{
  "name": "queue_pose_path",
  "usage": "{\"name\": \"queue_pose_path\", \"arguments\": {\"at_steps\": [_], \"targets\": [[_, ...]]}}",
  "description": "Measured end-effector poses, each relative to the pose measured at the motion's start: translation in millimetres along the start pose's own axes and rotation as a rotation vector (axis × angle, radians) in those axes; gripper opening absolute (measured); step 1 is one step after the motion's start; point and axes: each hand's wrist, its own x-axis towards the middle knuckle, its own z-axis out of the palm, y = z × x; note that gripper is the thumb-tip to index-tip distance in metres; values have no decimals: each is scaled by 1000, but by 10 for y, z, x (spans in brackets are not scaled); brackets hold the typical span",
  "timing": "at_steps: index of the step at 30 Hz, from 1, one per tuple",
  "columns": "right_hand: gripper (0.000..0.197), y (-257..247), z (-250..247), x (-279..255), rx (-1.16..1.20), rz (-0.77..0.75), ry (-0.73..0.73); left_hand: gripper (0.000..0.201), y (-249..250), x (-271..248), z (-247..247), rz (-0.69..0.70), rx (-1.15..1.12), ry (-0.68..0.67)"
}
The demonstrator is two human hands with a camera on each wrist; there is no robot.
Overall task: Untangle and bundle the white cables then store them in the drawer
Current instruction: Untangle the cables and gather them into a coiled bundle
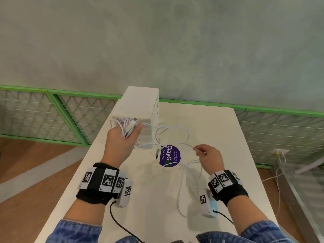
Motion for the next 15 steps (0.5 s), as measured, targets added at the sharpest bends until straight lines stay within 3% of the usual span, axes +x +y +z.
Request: {"name": "queue_pose_path", "arguments": {"at_steps": [8,15], "targets": [[24,855,-151,-63,-210,414,31,32,-63,30,-6,8,69,35],[25,887,-189,-65,-286,455,-13,34,-54,59,-18,-107,-26,37]]}}
